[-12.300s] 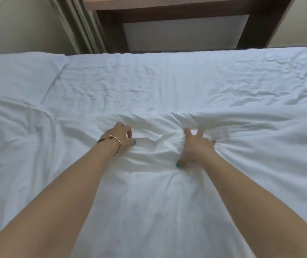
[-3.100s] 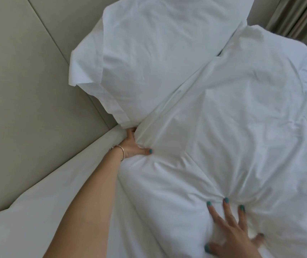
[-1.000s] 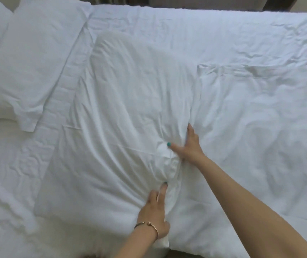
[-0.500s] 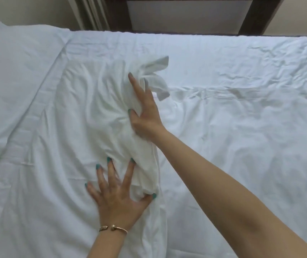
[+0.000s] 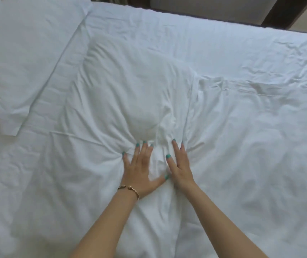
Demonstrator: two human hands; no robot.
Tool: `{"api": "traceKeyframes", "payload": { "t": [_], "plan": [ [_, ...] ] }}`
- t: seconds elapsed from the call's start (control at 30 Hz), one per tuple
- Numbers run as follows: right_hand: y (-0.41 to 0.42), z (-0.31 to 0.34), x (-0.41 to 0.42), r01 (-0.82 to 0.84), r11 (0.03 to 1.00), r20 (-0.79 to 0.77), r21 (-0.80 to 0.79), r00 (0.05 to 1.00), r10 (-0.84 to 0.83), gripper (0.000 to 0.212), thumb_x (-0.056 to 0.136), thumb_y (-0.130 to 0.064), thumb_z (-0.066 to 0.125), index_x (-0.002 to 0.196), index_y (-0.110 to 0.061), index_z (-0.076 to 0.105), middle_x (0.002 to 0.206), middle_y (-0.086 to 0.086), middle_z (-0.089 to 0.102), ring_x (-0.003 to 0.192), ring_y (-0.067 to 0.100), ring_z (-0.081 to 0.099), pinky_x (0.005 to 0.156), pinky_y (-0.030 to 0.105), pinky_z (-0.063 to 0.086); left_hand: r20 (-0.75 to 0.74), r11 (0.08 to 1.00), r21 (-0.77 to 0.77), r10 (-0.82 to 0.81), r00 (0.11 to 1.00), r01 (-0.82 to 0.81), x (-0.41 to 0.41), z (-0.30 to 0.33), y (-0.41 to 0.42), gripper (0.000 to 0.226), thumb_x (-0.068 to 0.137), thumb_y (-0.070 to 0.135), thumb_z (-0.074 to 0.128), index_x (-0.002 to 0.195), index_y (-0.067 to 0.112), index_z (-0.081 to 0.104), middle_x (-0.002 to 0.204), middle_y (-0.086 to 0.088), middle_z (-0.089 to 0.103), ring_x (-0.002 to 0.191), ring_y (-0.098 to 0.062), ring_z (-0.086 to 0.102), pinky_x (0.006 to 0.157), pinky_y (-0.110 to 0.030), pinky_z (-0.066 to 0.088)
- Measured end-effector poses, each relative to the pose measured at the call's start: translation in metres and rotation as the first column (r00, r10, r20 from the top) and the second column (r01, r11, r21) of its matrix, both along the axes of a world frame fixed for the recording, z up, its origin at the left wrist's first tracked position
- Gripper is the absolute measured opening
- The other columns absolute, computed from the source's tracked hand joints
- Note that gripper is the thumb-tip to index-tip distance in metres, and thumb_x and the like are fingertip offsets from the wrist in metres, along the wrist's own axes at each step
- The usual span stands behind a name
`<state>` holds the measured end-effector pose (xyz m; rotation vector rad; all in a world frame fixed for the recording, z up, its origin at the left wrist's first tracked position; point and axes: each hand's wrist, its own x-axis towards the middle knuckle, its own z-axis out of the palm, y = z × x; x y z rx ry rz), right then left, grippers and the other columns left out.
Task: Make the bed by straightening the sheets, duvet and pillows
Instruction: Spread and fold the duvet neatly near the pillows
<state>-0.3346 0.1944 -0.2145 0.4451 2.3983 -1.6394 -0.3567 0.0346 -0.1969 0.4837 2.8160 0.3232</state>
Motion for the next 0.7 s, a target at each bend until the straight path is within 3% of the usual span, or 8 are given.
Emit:
{"api": "traceKeyframes", "payload": {
  "t": [0.1, 0.2, 0.27, 0.37, 0.47, 0.53, 0.63, 0.7],
  "plan": [
    [-0.038, 0.019, 0.049, 0.078, 0.997, 0.016, -0.018, 0.997, -0.078, 0.076, 0.074, -0.08, 0.051, 0.139, -0.066, 0.013, 0.156, -0.025, -0.009, 0.143, 0.003, 0.014, 0.12, 0.034, 0.02, -0.085, 0.984, 0.017, -0.175, 0.981, 0.177, 0.02, 0.007, -0.052, 0.079, 0.087, 0.058, 0.04, 0.149, 0.013, 0.021, 0.156, -0.005, 0.027, 0.143, -0.018, 0.025, 0.11, -0.052, 0.028],
    [-0.068, 0.025, 0.09, -0.021, 0.938, 0.037, 0.346, 0.999, 0.008, 0.1, 0.067, -0.07, 0.066, 0.147, -0.056, 0.008, 0.16, -0.007, -0.012, 0.145, 0.015, 0.02, 0.104, 0.032, 0.039, -0.041, 0.968, -0.054, -0.248, 0.968, 0.246, 0.049, 0.011, -0.091, 0.08, 0.085, 0.065, 0.039, 0.151, 0.023, 0.025, 0.158, -0.006, 0.022, 0.145, -0.023, 0.023, 0.113, -0.051, 0.019],
    [-0.076, 0.027, 0.107, -0.094, 0.897, 0.198, 0.432, 0.98, 0.007, 0.095, 0.076, -0.051, 0.071, 0.143, -0.063, 0.005, 0.154, 0.004, 0.012, 0.118, 0.025, 0.051, 0.088, 0.033, 0.05, -0.015, 0.957, -0.077, -0.283, 0.959, 0.281, 0.066, 0.008, -0.119, 0.082, 0.082, 0.07, 0.04, 0.151, 0.029, 0.025, 0.159, -0.006, 0.02, 0.146, -0.024, 0.021, 0.114, -0.053, 0.017],
    [-0.064, 0.025, 0.129, 0.041, 0.915, 0.316, 0.402, 0.932, -0.18, 0.07, 0.091, -0.024, 0.059, 0.143, -0.058, 0.026, 0.105, 0.004, 0.053, 0.083, 0.018, 0.055, 0.081, 0.026, 0.044, -0.005, 0.934, -0.092, -0.347, 0.938, 0.345, 0.076, 0.005, -0.163, 0.08, 0.082, 0.075, 0.037, 0.15, 0.032, 0.027, 0.158, -0.006, 0.022, 0.145, -0.023, 0.022, 0.113, -0.053, 0.016],
    [-0.052, 0.027, 0.169, 0.329, 0.737, 0.327, 0.591, 0.737, -0.592, 0.049, 0.092, -0.003, 0.046, 0.133, -0.025, 0.06, 0.113, 0.014, 0.057, 0.102, 0.033, 0.058, 0.091, 0.031, 0.044, 0.004, 0.923, -0.076, -0.378, 0.926, 0.377, 0.078, 0.007, -0.198, 0.077, 0.084, 0.075, 0.032, 0.148, 0.033, 0.032, 0.158, -0.005, 0.025, 0.145, -0.022, 0.023, 0.114, -0.053, 0.015],
    [-0.076, 0.04, 0.186, 0.405, 0.649, 0.304, 0.644, 0.642, -0.703, 0.04, 0.094, -0.007, 0.046, 0.129, -0.019, 0.06, 0.127, 0.012, 0.05, 0.104, 0.034, 0.057, 0.086, 0.035, 0.046, 0.011, 0.915, -0.045, -0.4, 0.917, 0.4, 0.079, 0.009, -0.209, 0.077, 0.083, 0.075, 0.033, 0.147, 0.032, 0.035, 0.157, -0.007, 0.025, 0.145, -0.024, 0.023, 0.115, -0.054, 0.014],
    [-0.136, 0.065, 0.179, 0.351, 0.558, -0.133, 0.752, 0.91, -0.392, 0.039, 0.093, -0.021, 0.057, 0.133, -0.022, 0.058, 0.134, 0.005, 0.052, 0.113, 0.026, 0.052, 0.086, 0.039, 0.046, 0.036, 0.912, -0.025, -0.408, 0.912, 0.409, 0.082, 0.009, -0.207, 0.082, 0.08, 0.079, 0.034, 0.148, 0.031, 0.034, 0.158, -0.011, 0.021, 0.146, -0.028, 0.018, 0.116, -0.056, 0.011],
    [-0.16, 0.062, 0.18, -0.024, 0.513, -0.028, 0.858, 0.995, 0.094, 0.047, 0.095, -0.043, 0.047, 0.142, -0.035, 0.048, 0.147, -0.002, 0.046, 0.134, 0.02, 0.04, 0.103, 0.039, 0.035, 0.063, 0.916, -0.025, -0.399, 0.915, 0.401, 0.082, 0.007, -0.205, 0.087, 0.078, 0.082, 0.034, 0.149, 0.033, 0.029, 0.159, -0.014, 0.015, 0.147, -0.03, 0.012, 0.116, -0.057, 0.009]
  ]
}}
